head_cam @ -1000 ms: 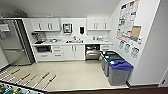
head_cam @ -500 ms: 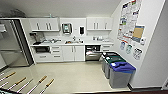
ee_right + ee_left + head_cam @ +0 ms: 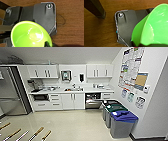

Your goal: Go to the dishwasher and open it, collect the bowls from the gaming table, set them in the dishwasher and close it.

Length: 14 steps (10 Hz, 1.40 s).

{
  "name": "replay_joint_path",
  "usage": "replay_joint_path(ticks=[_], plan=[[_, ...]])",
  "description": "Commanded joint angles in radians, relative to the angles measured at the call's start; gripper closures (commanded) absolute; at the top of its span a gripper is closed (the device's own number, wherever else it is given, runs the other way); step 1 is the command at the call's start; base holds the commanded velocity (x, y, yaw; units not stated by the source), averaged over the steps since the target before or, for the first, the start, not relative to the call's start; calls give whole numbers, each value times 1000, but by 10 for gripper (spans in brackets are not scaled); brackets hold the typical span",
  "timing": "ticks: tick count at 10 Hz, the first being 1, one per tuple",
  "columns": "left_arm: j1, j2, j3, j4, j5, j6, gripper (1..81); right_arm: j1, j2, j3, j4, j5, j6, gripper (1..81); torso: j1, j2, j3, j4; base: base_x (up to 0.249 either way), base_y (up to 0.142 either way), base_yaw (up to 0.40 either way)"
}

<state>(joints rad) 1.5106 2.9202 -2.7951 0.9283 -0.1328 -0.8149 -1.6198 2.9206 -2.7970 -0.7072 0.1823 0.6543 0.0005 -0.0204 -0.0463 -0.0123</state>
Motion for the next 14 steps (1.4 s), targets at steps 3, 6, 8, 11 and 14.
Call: replay_joint_path(ticks=[3,6,8,11,14], plan=[[-46,-15,-6,9,36,0,811,36,-16,-10,-5,-44,-2,811,0,0,0,0,162,-69,0],[-46,-15,-8,9,36,0,811,33,-18,-10,-5,-43,-2,811,0,0,0,0,162,-73,0],[-46,-16,-8,9,35,0,811,33,-18,-10,-5,-43,-2,811,0,0,0,0,158,-35,0],[-46,-16,-8,7,35,0,811,33,-19,-10,-5,-43,-2,811,0,0,0,0,154,0,0],[-46,-16,-8,6,35,0,811,36,-19,-10,-5,-43,-2,811,0,0,0,0,154,0,0]])
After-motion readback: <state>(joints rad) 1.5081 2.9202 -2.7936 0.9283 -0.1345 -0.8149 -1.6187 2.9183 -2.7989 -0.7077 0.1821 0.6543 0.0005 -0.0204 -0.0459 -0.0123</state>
